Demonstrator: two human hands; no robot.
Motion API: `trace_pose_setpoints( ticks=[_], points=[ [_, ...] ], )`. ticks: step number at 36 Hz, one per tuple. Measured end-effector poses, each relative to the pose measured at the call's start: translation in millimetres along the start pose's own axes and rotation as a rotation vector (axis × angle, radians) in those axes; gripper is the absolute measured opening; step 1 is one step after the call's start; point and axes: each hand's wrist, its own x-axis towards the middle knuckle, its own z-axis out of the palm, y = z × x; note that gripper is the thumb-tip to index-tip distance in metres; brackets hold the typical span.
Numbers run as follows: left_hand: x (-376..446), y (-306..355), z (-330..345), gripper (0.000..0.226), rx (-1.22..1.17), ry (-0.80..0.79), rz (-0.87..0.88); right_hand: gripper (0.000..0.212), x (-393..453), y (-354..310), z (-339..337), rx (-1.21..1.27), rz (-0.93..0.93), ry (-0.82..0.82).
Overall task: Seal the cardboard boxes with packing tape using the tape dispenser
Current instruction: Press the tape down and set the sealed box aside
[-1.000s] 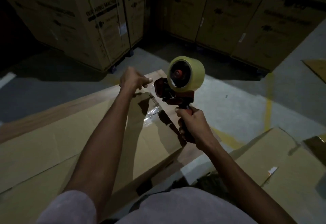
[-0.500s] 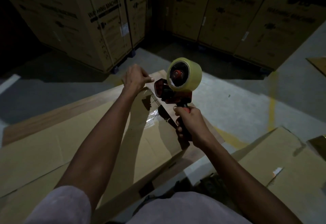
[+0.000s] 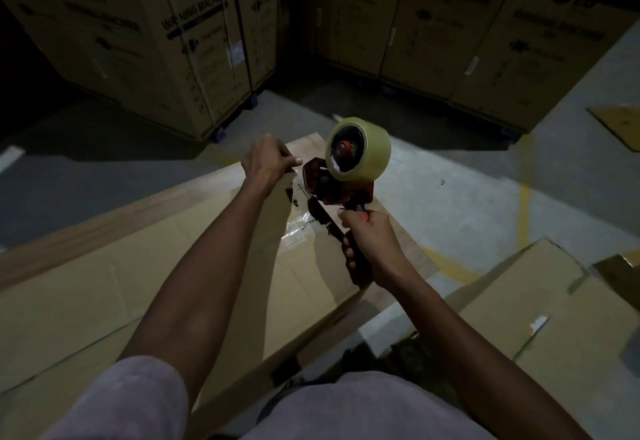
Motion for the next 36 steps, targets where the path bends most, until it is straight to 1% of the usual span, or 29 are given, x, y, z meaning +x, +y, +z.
trace_pose_setpoints(
  ticks=[7,13,17,19,21,24,27,31,34,36],
  points=[
    [0.0,0.4,1.6,0.023,0.074,-0.022,0.013,0.03,2.5,2.2,1.9,-0.019,-0.015,-0.006],
    [2.5,-1.1,5.5,0.025,0.1,-0.005,0.013,0.03,6.7,4.3,3.7,-0.047,-0.009,0.002],
    [7.4,-4.8,6.9,0.028,0.022,-0.026,-0.05,0.032,7.9,4.7,2.0,-0.035,-0.003,0.006],
    [11.2,-14.0,7.1,0.029,-0.013,-0.02,-0.123,0.032,8.0,4.2,1.2,-0.027,0.004,0.014],
    [13.2,-26.0,7.8,0.029,-0.102,-0.01,-0.202,0.03,7.6,4.3,1.2,-0.014,0.013,0.017],
    [12.8,-31.6,7.8,0.027,-0.259,0.071,-0.215,0.028,7.7,4.4,2.0,0.018,0.022,0.031],
    [6.4,-22.1,4.5,0.029,-0.301,0.21,-0.162,0.03,8.4,3.3,3.2,0.004,0.011,0.036],
    [-14.5,-13.8,12.2,0.025,-0.256,0.156,-0.053,0.033,7.7,3.2,3.6,-0.028,-0.001,0.033],
    [-31.2,-17.6,23.7,0.02,-0.069,0.197,-0.031,0.033,7.3,2.4,3.3,-0.048,-0.001,0.024],
    [-36.7,-20.2,28.5,0.019,0.01,0.21,-0.037,0.032,7.1,0.9,2.9,-0.049,0.004,0.019]
  ],
)
